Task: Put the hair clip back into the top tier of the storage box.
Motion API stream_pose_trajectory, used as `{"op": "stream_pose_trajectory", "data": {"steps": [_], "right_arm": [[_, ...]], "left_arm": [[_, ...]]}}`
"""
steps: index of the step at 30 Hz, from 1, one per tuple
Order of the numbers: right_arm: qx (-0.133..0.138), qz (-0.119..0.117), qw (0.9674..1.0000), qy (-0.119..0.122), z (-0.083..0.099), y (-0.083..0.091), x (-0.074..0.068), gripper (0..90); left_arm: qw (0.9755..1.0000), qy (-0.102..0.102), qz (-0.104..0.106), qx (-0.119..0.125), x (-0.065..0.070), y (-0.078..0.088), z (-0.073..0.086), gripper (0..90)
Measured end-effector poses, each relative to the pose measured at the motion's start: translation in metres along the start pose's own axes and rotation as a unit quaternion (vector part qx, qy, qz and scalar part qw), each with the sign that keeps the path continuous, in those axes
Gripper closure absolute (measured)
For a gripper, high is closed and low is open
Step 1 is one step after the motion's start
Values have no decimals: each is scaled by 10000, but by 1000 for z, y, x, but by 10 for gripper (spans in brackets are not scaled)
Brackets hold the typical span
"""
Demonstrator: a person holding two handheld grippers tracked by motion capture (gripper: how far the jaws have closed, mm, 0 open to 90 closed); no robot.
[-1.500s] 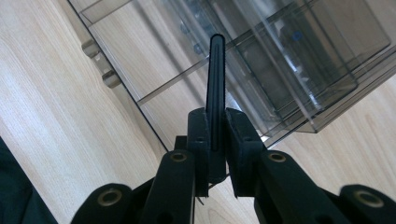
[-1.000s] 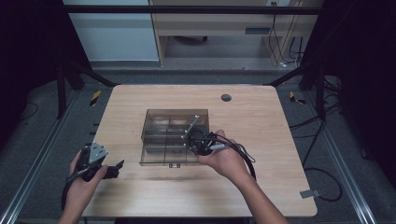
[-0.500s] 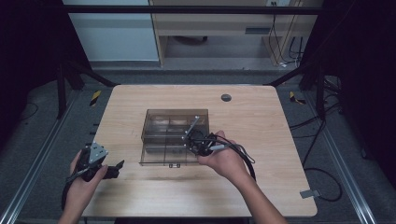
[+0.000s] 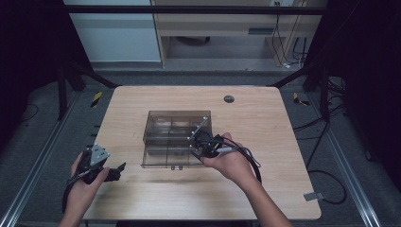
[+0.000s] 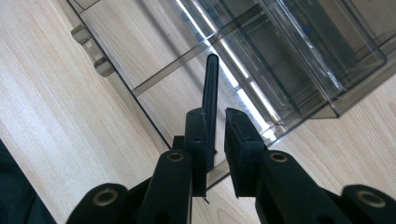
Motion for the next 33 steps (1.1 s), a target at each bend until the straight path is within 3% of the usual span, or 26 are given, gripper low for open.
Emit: {"op": "stream_pose_trajectory", "data": {"steps": [5,17,20,33], "right_arm": [[301,-13,9994,-145,6,8,4,836],[844,29,9961,-234,21,19,4,894],[1147,-45,9930,-284,29,22,2,900],[1807,-132,9830,-281,43,27,-14,900]], "left_arm": [[10000,-6,-1,-4,0,0,0,69],[10000,-8,10,-22,1,-1,1,69],[10000,-31,42,-20,1,-2,0,67],[9999,111,130,1,4,-4,-3,68]]}}
Point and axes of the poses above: each handheld gripper's, and its own axes: y roughly backward along the jaws, z roughly out of its underside, x roughly to its right, the point moved 4 cm from there along -y, roughly forward along the jaws, and after that the axes turned 4 degrees about -y, right-handed, at the moved point
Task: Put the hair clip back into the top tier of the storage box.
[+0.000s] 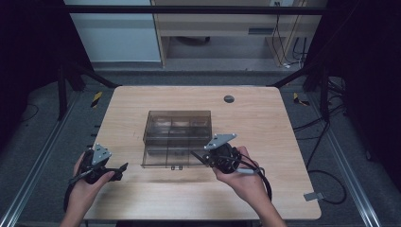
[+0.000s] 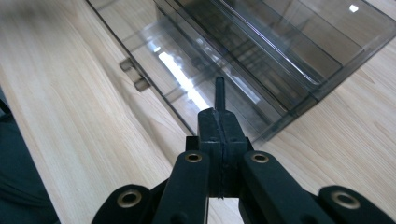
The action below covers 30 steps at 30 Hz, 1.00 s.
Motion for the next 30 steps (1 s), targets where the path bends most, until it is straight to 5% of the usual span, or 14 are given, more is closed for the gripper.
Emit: {"op": "stream_pose_trajectory", "data": {"steps": [11,30], "right_arm": [[217,-97,9996,137,10,-7,-20,900],[374,-243,9989,113,22,-21,-33,900]], "left_arm": [[9999,59,17,-94,2,1,-2,86],[10000,42,1,-10,4,3,-3,126]]}}
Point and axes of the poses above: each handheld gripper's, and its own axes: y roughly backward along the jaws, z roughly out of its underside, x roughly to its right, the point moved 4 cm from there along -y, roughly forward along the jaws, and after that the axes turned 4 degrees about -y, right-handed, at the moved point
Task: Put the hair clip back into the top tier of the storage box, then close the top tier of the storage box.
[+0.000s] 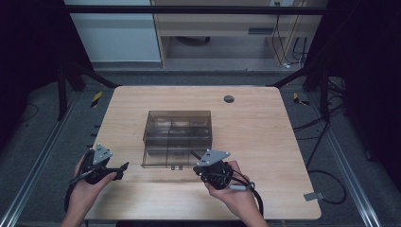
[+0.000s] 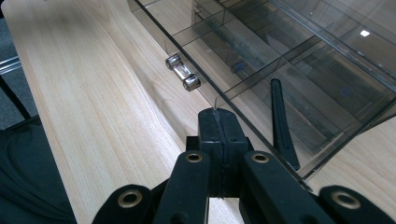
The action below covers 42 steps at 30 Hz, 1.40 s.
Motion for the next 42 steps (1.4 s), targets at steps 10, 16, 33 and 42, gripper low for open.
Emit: {"op": "stream_pose_trajectory", "data": {"steps": [10,16,33,42], "right_arm": [[32,-91,9999,37,13,-11,-5,900],[78,-260,9996,51,21,-26,-15,900],[268,-237,9993,-60,31,-34,-21,900],[238,-238,9994,-105,34,-39,-24,900]], "left_arm": [[9992,202,-53,343,-7,9,-13,113],[9972,-62,-33,746,-5,28,-59,111],[9944,-235,466,918,15,20,-124,284],[9929,-430,610,927,20,14,-136,504]]}}
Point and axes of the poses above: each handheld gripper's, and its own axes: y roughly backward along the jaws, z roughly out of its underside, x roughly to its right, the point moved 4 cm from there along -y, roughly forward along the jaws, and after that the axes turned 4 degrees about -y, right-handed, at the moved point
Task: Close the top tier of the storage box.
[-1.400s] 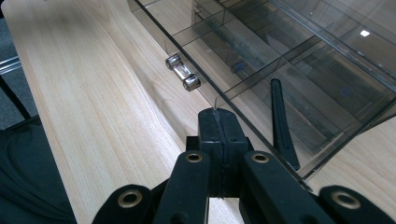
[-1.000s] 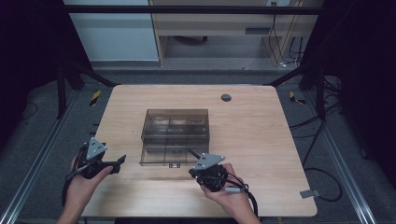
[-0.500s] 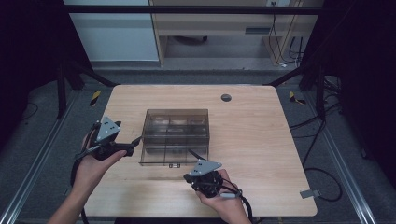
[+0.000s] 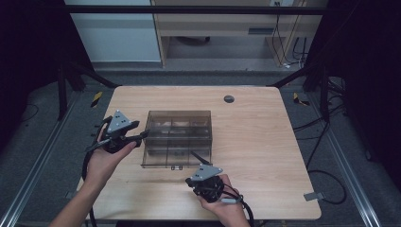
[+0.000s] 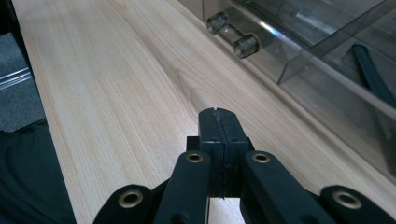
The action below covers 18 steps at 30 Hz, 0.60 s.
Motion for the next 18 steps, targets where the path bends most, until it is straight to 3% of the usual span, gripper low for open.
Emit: {"op": "stream_pose_trajectory", "data": {"steps": [10,18], "right_arm": [[-8,5,10000,-16,2,-1,1,900],[-23,26,10000,-64,4,-1,3,900]], "left_arm": [[9999,-4,-28,-150,3,-11,-3,544],[9999,-120,-42,-101,8,-18,-7,672]]}}
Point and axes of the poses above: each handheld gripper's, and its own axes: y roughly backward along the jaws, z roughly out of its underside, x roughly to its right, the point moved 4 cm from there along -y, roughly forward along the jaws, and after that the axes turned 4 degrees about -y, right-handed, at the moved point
